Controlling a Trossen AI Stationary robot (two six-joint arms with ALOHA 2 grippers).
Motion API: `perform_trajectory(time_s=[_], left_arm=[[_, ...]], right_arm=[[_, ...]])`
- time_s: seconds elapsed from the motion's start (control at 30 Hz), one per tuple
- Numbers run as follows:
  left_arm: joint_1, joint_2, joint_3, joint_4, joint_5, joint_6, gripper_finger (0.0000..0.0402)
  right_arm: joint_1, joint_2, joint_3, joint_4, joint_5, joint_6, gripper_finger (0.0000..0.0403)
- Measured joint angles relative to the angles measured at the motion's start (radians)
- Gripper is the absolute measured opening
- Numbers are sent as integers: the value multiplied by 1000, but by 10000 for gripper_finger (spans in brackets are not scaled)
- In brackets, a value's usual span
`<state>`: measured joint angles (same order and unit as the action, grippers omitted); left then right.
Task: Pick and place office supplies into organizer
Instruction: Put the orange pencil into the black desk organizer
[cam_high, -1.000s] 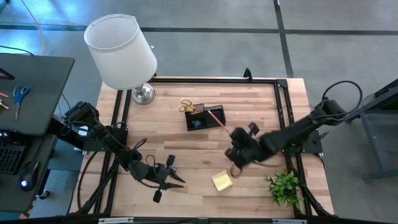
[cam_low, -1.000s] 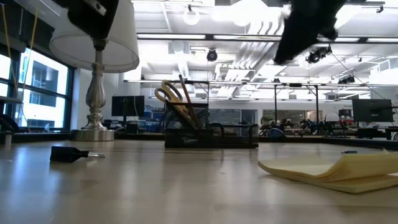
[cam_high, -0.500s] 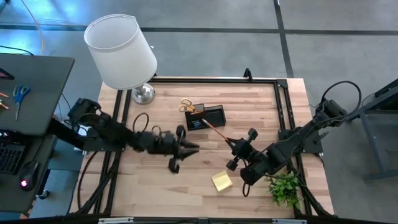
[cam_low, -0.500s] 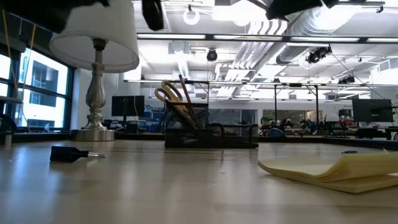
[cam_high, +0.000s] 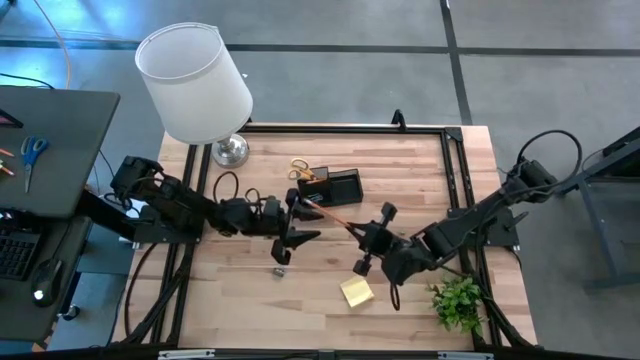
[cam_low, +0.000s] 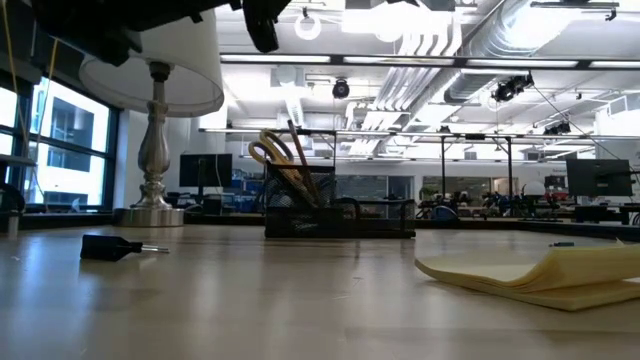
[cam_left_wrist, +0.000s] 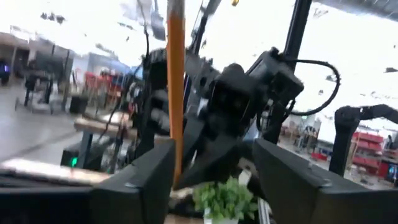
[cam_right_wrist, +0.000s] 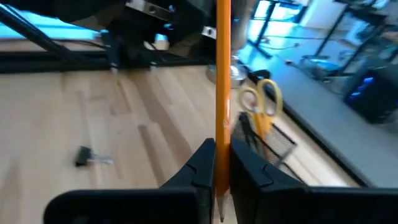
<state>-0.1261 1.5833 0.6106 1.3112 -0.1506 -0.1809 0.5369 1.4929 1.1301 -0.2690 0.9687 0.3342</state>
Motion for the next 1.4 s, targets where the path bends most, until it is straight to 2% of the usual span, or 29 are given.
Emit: perform_trajectory(time_s=[0.2, 0.37, 0.47, 0.63, 0.8, 0.9, 0.93, 1.1, 1.23, 1.4], left_arm=[[-1, 0, 0, 89, -34, 47, 253], [0, 0, 0, 86, -78, 46, 250], [0, 0, 0, 88, -87, 55, 227], [0, 0, 0, 76, -93, 64, 165], [0, 0, 0, 69, -101, 97, 85], [2, 0, 0, 66, -107, 108, 22], [2, 0, 0, 64, -105, 108, 13], [2, 1, 0, 62, -132, 126, 34], [0, 0, 1, 23, -139, 150, 10], [-1, -1, 1, -63, -213, 188, 10]], right_arm=[[-32, 22, 0, 132, -125, -86, 14], [-48, 53, 0, 137, -146, -83, 16], [-58, 64, 0, 130, -152, -63, 16], [-51, 72, 0, 107, -115, -16, 15], [-38, 72, 0, 63, -73, 50, 19], [-35, 72, 0, 48, -102, 80, 17], [-36, 72, 0, 42, -107, 85, 16], [-37, 74, 0, 40, -117, 107, 18], [-38, 76, 0, 14, -154, 118, 29], [-40, 78, 0, -31, -170, 127, 60]])
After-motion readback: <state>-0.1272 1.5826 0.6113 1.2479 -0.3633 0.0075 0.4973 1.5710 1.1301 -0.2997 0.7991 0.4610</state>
